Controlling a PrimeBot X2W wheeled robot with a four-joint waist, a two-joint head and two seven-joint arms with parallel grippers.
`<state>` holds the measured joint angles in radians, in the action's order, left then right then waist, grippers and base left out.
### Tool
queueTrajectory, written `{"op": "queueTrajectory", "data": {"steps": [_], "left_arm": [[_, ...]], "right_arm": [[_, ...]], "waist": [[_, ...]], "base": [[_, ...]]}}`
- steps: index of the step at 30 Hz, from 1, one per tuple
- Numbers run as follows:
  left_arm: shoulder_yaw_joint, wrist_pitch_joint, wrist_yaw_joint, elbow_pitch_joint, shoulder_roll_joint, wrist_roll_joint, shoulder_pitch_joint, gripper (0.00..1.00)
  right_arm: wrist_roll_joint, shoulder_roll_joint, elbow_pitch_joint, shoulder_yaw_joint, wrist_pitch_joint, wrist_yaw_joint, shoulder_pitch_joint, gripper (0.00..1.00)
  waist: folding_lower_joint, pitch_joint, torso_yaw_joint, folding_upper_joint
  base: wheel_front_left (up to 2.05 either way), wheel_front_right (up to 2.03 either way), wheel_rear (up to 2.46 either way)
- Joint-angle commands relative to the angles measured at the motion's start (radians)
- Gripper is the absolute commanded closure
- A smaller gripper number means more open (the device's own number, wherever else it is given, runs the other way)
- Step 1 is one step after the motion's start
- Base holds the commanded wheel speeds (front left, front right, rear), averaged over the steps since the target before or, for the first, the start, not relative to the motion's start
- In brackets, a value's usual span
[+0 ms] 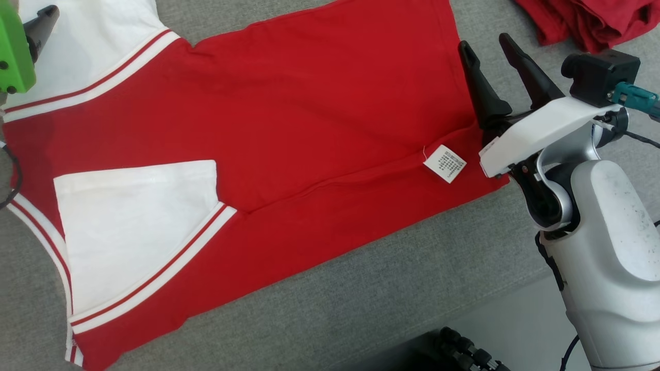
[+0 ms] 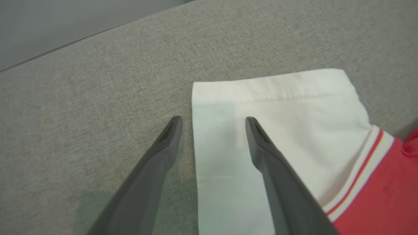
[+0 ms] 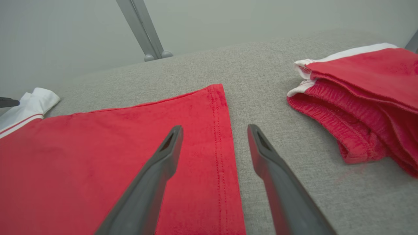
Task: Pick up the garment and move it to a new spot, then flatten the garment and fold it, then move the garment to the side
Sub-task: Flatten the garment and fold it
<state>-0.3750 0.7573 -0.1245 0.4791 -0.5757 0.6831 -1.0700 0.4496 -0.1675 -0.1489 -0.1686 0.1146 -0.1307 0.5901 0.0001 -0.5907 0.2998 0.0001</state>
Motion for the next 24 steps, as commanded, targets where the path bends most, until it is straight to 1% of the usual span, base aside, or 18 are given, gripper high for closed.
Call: {"op": "queueTrajectory", "data": {"steps": [1,7,12,13,14,15,16,21,24], "left_arm": [[0.003,0.003,-0.001,-0.002,-0.017,-0.004,0.013,0.00],[0.005,0.008,0.022,0.005,-0.047,-0.021,0.010,0.00],[0.005,0.015,0.034,0.010,-0.048,-0.012,0.009,0.00],[0.004,0.016,0.035,0.009,-0.045,-0.011,0.008,0.25],[0.002,0.016,0.035,0.009,-0.042,-0.010,0.008,0.63],[0.000,0.016,0.036,0.008,-0.037,-0.009,0.008,0.96],[-0.002,0.018,0.038,0.007,-0.034,-0.008,0.006,1.00],[0.003,-0.030,0.036,-0.014,-0.011,-0.007,-0.023,1.00],[0.008,-0.061,0.031,-0.027,0.012,0.005,-0.035,1.00]], "right_arm": [[0.010,-0.004,-0.008,-0.003,-0.009,0.000,0.018,0.00],[0.021,0.002,-0.030,-0.034,-0.023,0.000,0.049,0.00],[0.028,-0.009,-0.044,-0.055,-0.031,0.000,0.080,0.00],[0.028,-0.014,-0.048,-0.056,-0.032,0.000,0.087,0.00],[0.027,-0.019,-0.052,-0.058,-0.030,0.000,0.095,0.00],[0.026,-0.024,-0.057,-0.058,-0.029,0.000,0.106,0.00],[0.025,-0.032,-0.064,-0.062,-0.025,0.000,0.119,0.00],[0.004,-0.079,-0.114,-0.092,0.003,0.000,0.194,0.00],[-0.011,-0.114,-0.175,-0.110,0.028,0.000,0.259,0.00]], "waist": [[-0.0001,-0.022,0.024,-0.0001],[-0.0001,-0.033,0.046,-0.0001],[-0.0001,-0.042,0.056,-0.0001],[-0.0001,-0.044,0.056,-0.0001],[-0.0001,-0.044,0.054,-0.0001],[-0.0001,-0.045,0.052,-0.0001],[-0.0001,-0.044,0.048,-0.0001],[-0.0001,-0.037,0.014,-0.0001],[-0.0001,-0.030,-0.015,-0.0001]], "base": [[0.00,0.00,0.00],[0.00,0.00,0.00],[0.00,0.00,0.00],[0.00,0.00,0.00],[0.00,0.00,0.00],[0.00,0.00,0.00],[0.00,0.00,0.00],[0.00,0.00,0.00],[0.00,0.00,0.00]]}}
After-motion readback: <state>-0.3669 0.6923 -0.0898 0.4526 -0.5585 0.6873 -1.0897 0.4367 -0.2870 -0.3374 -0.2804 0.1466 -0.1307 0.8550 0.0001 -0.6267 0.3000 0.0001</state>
